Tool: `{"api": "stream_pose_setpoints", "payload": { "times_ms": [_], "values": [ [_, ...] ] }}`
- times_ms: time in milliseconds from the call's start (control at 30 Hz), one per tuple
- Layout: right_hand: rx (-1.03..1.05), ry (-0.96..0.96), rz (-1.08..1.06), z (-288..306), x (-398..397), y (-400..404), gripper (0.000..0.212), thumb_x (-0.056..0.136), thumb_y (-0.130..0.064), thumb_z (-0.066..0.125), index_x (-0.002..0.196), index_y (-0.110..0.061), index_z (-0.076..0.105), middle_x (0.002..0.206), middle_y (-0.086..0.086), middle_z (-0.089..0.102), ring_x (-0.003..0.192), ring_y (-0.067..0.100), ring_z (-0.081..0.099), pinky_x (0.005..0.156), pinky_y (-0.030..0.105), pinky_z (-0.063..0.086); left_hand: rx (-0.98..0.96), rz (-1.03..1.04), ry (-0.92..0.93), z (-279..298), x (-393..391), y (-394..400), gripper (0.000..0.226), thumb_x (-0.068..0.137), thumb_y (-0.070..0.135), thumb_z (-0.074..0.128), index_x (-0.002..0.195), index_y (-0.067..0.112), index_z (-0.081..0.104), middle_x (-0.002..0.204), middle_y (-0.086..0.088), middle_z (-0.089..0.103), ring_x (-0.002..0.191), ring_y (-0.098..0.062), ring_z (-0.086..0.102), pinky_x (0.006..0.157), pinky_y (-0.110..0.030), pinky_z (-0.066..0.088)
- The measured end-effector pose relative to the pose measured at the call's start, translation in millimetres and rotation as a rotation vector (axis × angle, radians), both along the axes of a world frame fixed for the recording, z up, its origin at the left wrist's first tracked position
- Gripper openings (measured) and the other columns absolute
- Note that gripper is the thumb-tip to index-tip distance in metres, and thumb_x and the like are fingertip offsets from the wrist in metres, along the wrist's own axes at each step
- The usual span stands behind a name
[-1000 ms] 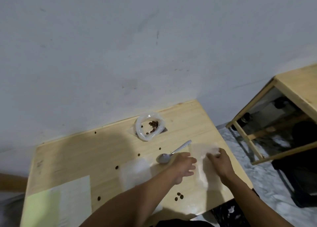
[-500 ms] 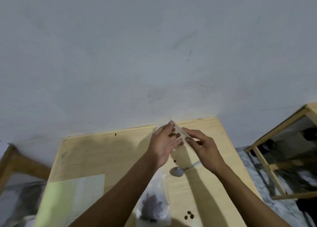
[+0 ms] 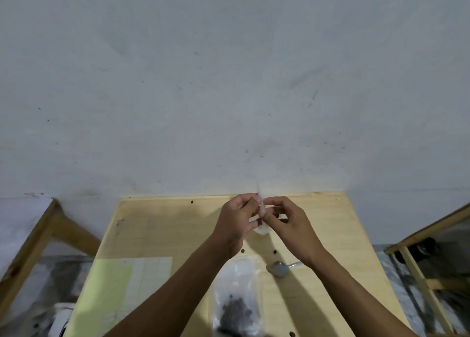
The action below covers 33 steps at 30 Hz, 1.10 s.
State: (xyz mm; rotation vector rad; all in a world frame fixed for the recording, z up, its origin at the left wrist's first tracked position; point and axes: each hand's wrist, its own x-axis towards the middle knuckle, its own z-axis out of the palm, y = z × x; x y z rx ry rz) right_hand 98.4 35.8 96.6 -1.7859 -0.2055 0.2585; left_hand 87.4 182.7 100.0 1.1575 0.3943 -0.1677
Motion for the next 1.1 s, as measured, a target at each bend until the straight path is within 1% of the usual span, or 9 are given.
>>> {"api": "stream_pose_setpoints", "payload": {
  "times_ms": [100, 200, 400, 633, 733, 800, 900, 1000, 1100],
  "values": [
    [-0.014, 0.03, -0.014, 0, -1, 0, 0.01, 0.095, -0.028, 0.063, 0.104, -0.027, 0.066, 0.099, -0.015, 0.072, 0.097, 0.002, 0.066, 0.083, 0.026, 0.052, -0.008, 0.017, 0.011, -4, -1, -2, 0.007, 0.096, 0.01, 0.058, 0.098, 0.006, 0.064, 0.11, -0.027, 0.068, 0.107, -0.037, 0.067, 0.095, -0.046, 0.054],
    [-0.074, 0.023, -0.051, -3, -2, 1, 0.012, 0.096, -0.019, 0.058, 0.103, -0.026, 0.066, 0.096, -0.019, 0.071, 0.093, -0.004, 0.065, 0.076, 0.018, 0.05, -0.006, 0.038, 0.031, -10, 0, -7, 0.01, 0.095, 0.007, 0.058, 0.103, 0.003, 0.062, 0.112, -0.022, 0.069, 0.107, -0.033, 0.068, 0.094, -0.046, 0.055],
    [-0.056, 0.01, -0.073, -7, -7, 2, 0.01, 0.096, -0.026, 0.061, 0.104, -0.023, 0.066, 0.099, -0.016, 0.071, 0.094, -0.002, 0.065, 0.07, 0.009, 0.047, -0.011, 0.062, 0.065, -15, 0, -13, 0.016, 0.094, 0.007, 0.059, 0.108, 0.001, 0.065, 0.114, -0.023, 0.069, 0.107, -0.033, 0.068, 0.098, -0.047, 0.053],
    [-0.071, 0.026, -0.046, -8, -7, 0, 0.011, 0.096, -0.035, 0.059, 0.102, -0.028, 0.066, 0.1, -0.018, 0.071, 0.097, 0.001, 0.065, 0.075, 0.017, 0.047, 0.007, 0.059, 0.05, -19, -2, -12, 0.018, 0.098, 0.007, 0.054, 0.11, -0.001, 0.065, 0.111, -0.018, 0.071, 0.101, -0.028, 0.071, 0.087, -0.038, 0.059],
    [-0.164, -0.033, -0.057, -13, -7, 1, 0.01, 0.098, -0.022, 0.055, 0.1, -0.025, 0.065, 0.095, -0.016, 0.072, 0.093, 0.0, 0.066, 0.071, 0.014, 0.047, 0.092, 0.09, 0.041, -21, -2, -15, 0.01, 0.096, 0.006, 0.056, 0.098, 0.001, 0.064, 0.109, -0.019, 0.071, 0.098, -0.029, 0.072, 0.084, -0.041, 0.06],
    [-0.248, -0.079, -0.066, -16, -7, 2, 0.01, 0.096, -0.02, 0.054, 0.097, -0.025, 0.062, 0.091, -0.017, 0.071, 0.088, -0.002, 0.067, 0.071, 0.021, 0.051, 0.166, 0.106, 0.038, -21, -2, -18, 0.009, 0.094, 0.002, 0.053, 0.093, 0.001, 0.062, 0.104, -0.019, 0.07, 0.092, -0.027, 0.072, 0.081, -0.042, 0.061],
    [-0.343, -0.139, -0.067, -21, -8, 3, 0.005, 0.096, -0.029, 0.056, 0.096, -0.028, 0.061, 0.09, -0.018, 0.071, 0.084, 0.0, 0.068, 0.073, 0.034, 0.056, 0.23, 0.127, 0.035, -19, -3, -23, 0.01, 0.093, 0.0, 0.051, 0.092, 0.001, 0.061, 0.096, -0.015, 0.071, 0.082, -0.023, 0.072, 0.078, -0.041, 0.061],
    [-0.333, -0.144, -0.071, -24, -7, 3, 0.011, 0.094, -0.022, 0.058, 0.084, -0.027, 0.061, 0.083, -0.015, 0.071, 0.082, 0.001, 0.069, 0.074, 0.036, 0.056, 0.209, 0.129, 0.017, -19, -5, -22, 0.006, 0.094, 0.004, 0.057, 0.095, -0.001, 0.06, 0.097, -0.015, 0.072, 0.08, -0.021, 0.072, 0.074, -0.035, 0.061],
    [-0.331, -0.148, -0.089, -25, -6, 3, 0.015, 0.094, -0.025, 0.057, 0.08, -0.023, 0.058, 0.078, -0.011, 0.07, 0.079, 0.003, 0.068, 0.073, 0.038, 0.056, 0.324, 0.068, -0.007, -25, -6, -18, 0.02, 0.096, 0.019, 0.061, 0.088, 0.0, 0.061, 0.09, -0.015, 0.072, 0.078, -0.025, 0.072, 0.07, -0.038, 0.062]
  ]
}}
